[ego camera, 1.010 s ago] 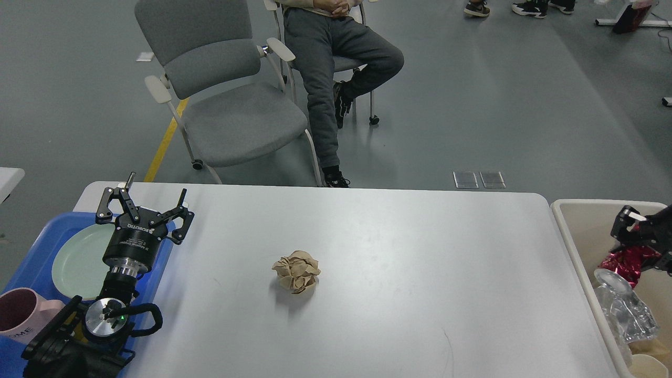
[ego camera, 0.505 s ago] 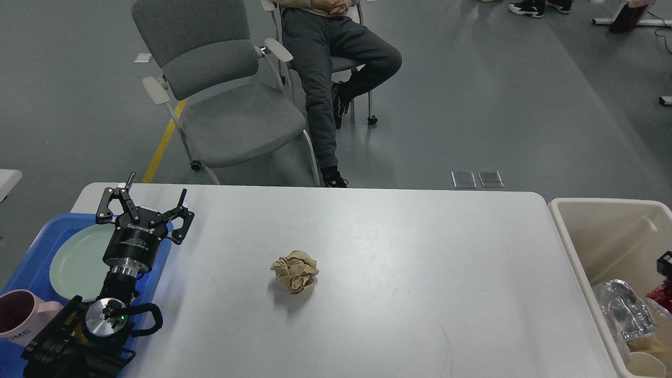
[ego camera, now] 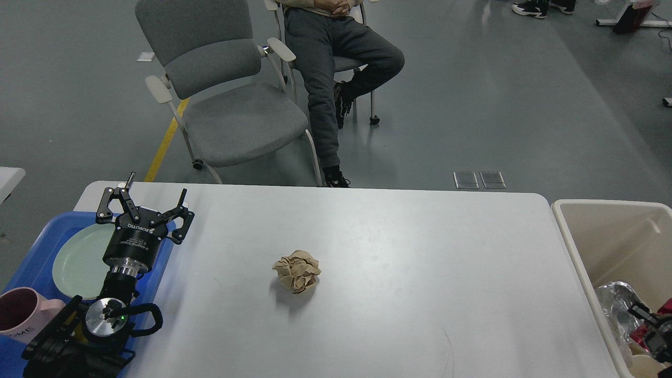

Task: Tidy desktop
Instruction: 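Lower the red can into the bin and open the right gripper, then raise the right gripper out of the bin toward the paper ball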

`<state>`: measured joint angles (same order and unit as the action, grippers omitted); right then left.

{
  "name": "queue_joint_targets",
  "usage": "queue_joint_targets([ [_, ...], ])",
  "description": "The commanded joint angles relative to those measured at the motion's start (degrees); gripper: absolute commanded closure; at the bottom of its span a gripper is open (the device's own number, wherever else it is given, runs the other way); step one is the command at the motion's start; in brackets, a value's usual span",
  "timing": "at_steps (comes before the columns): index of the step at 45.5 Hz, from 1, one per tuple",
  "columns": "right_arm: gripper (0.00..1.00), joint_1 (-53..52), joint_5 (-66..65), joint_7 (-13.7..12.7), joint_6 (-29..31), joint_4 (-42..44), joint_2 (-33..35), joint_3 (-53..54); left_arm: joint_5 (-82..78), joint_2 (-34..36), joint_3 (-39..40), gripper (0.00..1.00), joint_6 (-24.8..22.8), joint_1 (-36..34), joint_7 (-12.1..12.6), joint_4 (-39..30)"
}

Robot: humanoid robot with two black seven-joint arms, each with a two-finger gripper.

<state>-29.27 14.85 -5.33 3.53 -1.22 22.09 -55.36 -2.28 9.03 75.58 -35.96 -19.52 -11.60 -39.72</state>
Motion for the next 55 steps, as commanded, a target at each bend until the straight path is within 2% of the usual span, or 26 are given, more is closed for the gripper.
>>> queue_joint_targets([
  [1,1.00,0.3,0.0,0.0,0.0,-0.1,-0.1,-0.1,0.0,0.0,0.0,0.03,0.0,0.0,-0.1,0.0],
  [3,1.00,0.4,0.0,0.1,-0.1,-0.1,-0.1,-0.2,0.0,-0.1,0.0,0.03,0.0,0.0,-0.1,0.0],
  [4,0.91,0.3,0.0,0.1,-0.2,0.0,-0.1,-0.2,0.0,0.0,0.0,0.03,0.0,0.0,-0.1,0.0],
  [7,0.40,0.3,0.0,0.1,-1.3,0.1,-0.1,-0.2,0.0,0.0,0.0,0.03,0.0,0.0,0.0,0.0],
  [9,0.11,0.3,0.0,0.1,-2.8,0.1,-0.2,-0.3,0.0,0.0,0.0,0.03,0.0,0.0,-0.1,0.0],
  [10,0.00,0.3,0.0,0.1,-3.7,0.1,-0.3,-0.2,0.0,0.0,0.0,0.03,0.0,0.0,-0.1,0.0],
  [26,0.00,-0.3,-0.1,0.1,-5.0,-0.7,-0.6,-0.1,0.0,0.0,0.0,0.03,0.0,0.0,0.0,0.0],
  [32,0.00,-3.9,-1.1,0.1,-4.4,-4.0,0.1,-0.6,0.0,-0.1,0.0,0.03,0.0,0.0,0.0,0.0],
  [37,0.00,-13.2,-3.1,0.1,-1.1,-11.8,3.6,-2.4,0.0,0.0,0.0,0.03,0.0,-0.1,0.0,0.0],
  [42,0.00,-26.1,-10.4,0.1,3.9,-21.7,6.3,-5.1,0.0,-0.1,0.0,0.03,0.0,-0.1,0.0,0.0],
  [49,0.00,-44.8,-18.9,0.1,13.2,-36.6,6.1,-10.6,0.0,-0.1,0.0,0.03,0.0,-0.1,0.0,0.0],
  [55,0.00,-61.1,-19.5,0.0,16.2,-51.1,3.9,-15.7,0.0,-0.1,0.0,0.03,0.0,0.0,0.0,0.0],
])
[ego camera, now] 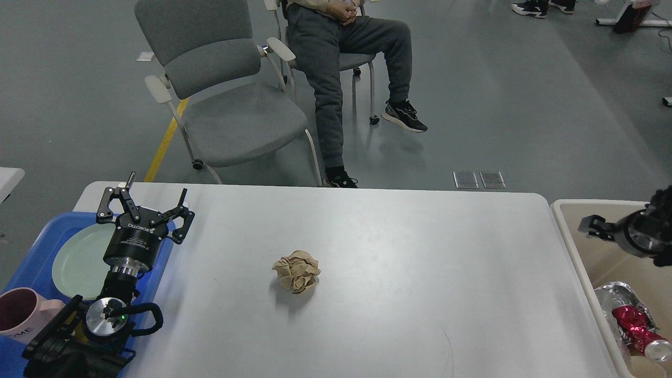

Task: Tidy desktop
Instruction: 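Raise the right gripper out of the bin toward the paper ball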

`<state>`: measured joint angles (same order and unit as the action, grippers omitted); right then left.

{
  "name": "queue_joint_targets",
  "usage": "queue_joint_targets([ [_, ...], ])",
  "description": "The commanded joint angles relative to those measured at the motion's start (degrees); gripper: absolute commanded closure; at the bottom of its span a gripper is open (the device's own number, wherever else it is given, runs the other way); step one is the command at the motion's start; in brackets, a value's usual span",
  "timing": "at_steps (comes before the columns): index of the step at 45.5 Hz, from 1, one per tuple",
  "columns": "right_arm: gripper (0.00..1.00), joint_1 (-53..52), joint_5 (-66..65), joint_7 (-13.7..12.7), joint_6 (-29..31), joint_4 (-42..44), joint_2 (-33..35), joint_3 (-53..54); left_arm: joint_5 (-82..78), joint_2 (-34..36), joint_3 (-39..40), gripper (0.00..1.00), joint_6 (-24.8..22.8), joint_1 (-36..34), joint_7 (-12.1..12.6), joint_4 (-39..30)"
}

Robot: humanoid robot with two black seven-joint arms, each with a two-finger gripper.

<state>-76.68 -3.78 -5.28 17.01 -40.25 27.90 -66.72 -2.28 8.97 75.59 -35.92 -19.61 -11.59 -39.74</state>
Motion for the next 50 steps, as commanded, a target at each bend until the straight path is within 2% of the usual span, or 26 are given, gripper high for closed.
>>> queue_joint_targets([
  [1,0.00,-16.6,-0.9,-0.1,2.8,-14.2,-2.6,-5.3,0.0,0.0,0.0,0.03,0.0,0.1,0.0,0.0],
  [6,0.00,-30.2,-0.6,-0.1,7.4,-23.3,-8.7,-9.5,0.0,0.1,0.0,0.03,-0.1,0.1,0.0,0.0],
  [8,0.00,-36.6,-0.1,0.0,12.5,-26.6,-10.4,-8.8,0.0,0.0,0.0,0.03,0.0,0.1,0.0,0.0],
  [15,0.00,-47.5,0.0,-0.1,23.8,-35.0,-12.7,-5.4,0.0,0.1,0.0,0.03,0.0,0.1,0.0,0.0],
  [20,0.00,-54.4,0.0,-0.1,27.5,-42.7,-15.5,-2.7,0.0,0.1,0.0,0.03,0.0,0.1,-0.1,0.0],
  [26,0.00,-61.0,0.0,-0.2,27.5,-53.2,-15.7,1.4,0.0,0.1,0.0,0.03,0.0,0.1,-0.1,0.1],
  [30,0.00,-63.4,0.9,-0.2,26.7,-57.4,-17.9,2.1,0.0,0.1,0.0,0.03,0.0,0.1,-0.1,0.0],
  [40,0.00,-62.7,4.6,-0.1,24.0,-57.1,-18.5,2.5,0.0,0.1,0.0,0.03,0.0,0.1,0.0,0.0],
  [50,0.00,-53.9,4.5,-0.1,12.1,-54.3,-19.5,5.7,0.0,0.1,0.0,0.03,0.0,0.1,0.0,0.0],
])
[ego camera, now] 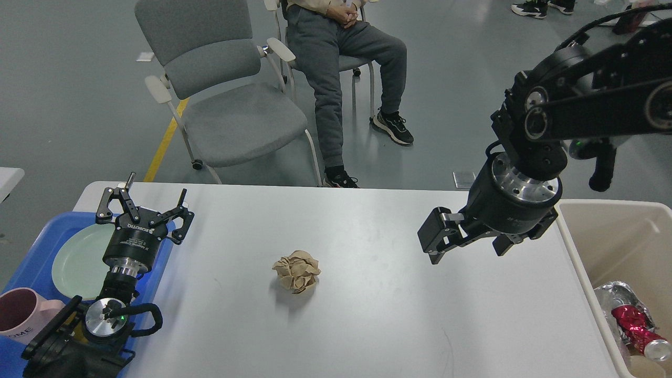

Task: Tidy desktop
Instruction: 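Raise the right gripper out of the bin toward the paper ball, then lower the right gripper onto the crumpled paper ball and grasp it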

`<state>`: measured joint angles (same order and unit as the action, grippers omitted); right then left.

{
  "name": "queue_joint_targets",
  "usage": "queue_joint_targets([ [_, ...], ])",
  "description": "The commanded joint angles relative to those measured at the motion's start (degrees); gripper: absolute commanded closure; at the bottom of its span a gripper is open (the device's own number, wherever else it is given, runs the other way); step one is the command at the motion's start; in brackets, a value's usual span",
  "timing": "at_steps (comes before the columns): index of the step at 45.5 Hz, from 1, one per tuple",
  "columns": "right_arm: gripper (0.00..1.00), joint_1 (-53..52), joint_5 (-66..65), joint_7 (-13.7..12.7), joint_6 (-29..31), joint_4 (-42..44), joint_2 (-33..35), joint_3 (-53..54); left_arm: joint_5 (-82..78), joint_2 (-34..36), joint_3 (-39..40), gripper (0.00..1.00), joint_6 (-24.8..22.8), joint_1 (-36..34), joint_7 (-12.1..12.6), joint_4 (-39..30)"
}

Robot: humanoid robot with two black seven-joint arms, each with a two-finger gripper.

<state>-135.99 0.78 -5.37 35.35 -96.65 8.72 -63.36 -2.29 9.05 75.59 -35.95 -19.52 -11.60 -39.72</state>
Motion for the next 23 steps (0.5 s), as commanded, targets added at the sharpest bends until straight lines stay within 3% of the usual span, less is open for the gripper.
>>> queue_joint_targets([
  [1,0.00,6.9,-0.2,0.0,-7.5,2.7,-0.4,3.1,0.0,-0.1,0.0,0.03,0.0,0.0,0.0,0.0],
  [10,0.00,20.0,-0.3,0.0,-15.8,10.9,-1.5,11.9,0.0,0.0,0.0,0.03,0.0,0.0,0.0,0.0],
  [23,0.00,42.4,-7.5,0.4,-22.0,29.8,-12.0,19.4,0.0,0.0,0.0,0.03,0.0,-0.1,0.0,0.0],
])
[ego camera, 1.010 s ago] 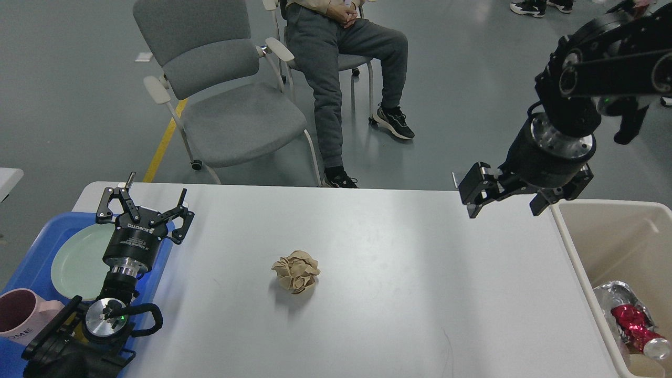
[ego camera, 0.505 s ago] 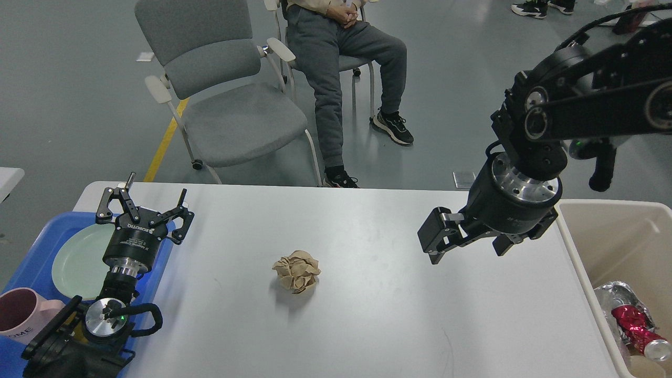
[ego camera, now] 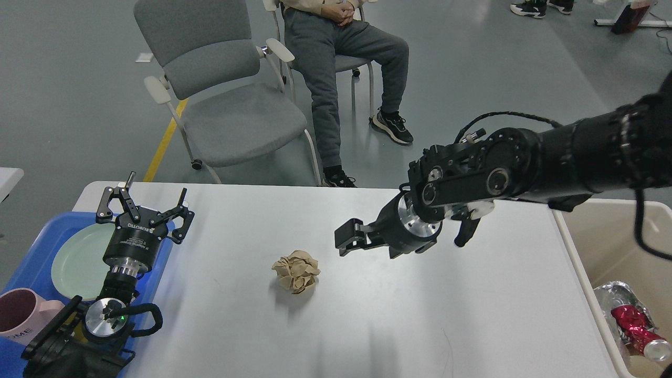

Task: Tidy desktop
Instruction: 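Lower the right gripper onto the crumpled paper ball and grasp it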

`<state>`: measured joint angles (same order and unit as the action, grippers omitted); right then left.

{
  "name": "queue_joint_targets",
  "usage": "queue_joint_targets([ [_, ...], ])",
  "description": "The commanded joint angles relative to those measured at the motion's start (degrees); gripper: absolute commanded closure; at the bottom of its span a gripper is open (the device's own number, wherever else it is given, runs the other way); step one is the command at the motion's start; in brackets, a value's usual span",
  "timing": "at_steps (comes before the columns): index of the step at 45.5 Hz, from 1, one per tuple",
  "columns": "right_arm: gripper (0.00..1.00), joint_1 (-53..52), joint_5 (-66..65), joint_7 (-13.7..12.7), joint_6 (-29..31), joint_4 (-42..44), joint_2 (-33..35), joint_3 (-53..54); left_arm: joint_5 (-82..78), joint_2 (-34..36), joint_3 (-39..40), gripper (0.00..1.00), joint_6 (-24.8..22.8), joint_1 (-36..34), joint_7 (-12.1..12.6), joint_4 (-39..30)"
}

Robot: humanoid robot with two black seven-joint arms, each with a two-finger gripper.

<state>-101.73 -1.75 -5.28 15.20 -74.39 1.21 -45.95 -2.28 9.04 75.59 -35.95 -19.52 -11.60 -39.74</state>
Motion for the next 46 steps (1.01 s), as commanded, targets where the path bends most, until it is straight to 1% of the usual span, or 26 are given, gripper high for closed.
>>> queue_joint_targets([
  [1,0.00,9.3,-6.0,0.3,-2.0,9.3,-5.3,2.4,0.0,-0.1,0.0,0.03,0.0,0.0,0.0,0.0],
  [8,0.00,19.5,-7.8,0.4,-3.2,19.6,-9.2,6.0,0.0,-0.1,0.0,0.03,-0.1,0.0,0.0,0.0],
  [10,0.00,22.7,-7.7,0.7,-5.1,23.7,-10.6,7.0,0.0,0.0,0.0,0.03,-0.1,0.0,0.0,0.0],
  [13,0.00,25.3,-7.7,0.7,-6.2,27.1,-12.1,7.9,0.0,-0.1,0.0,0.03,-0.1,0.0,0.0,0.0],
  [16,0.00,26.9,-7.6,0.7,-6.8,28.2,-12.1,10.0,0.0,-0.1,0.0,0.03,-0.1,0.0,0.0,0.0],
  [21,0.00,30.4,-7.0,0.2,-7.0,29.6,-12.0,17.4,0.0,-0.1,0.0,0.03,-0.1,0.0,0.0,0.0],
  [25,0.00,33.0,-6.4,0.0,-7.0,30.3,-12.0,21.3,0.0,-0.1,0.0,0.03,-0.1,0.0,0.0,0.0],
  [29,0.00,35.5,-5.9,0.0,-7.3,30.5,-11.8,23.4,0.0,-0.1,0.0,0.03,-0.1,0.0,0.0,0.0],
  [35,0.00,38.4,-5.3,0.1,-10.0,32.8,-11.7,25.5,0.0,-0.1,0.0,0.03,-0.1,0.0,0.0,0.0],
  [41,0.00,40.8,-4.7,0.1,-10.3,34.6,-11.6,27.8,0.0,-0.1,0.0,0.03,-0.1,0.0,0.0,0.0],
  [46,0.00,42.8,0.2,0.1,-9.6,35.4,-11.6,31.4,0.0,-0.1,0.0,0.03,-0.1,0.0,0.0,0.0],
])
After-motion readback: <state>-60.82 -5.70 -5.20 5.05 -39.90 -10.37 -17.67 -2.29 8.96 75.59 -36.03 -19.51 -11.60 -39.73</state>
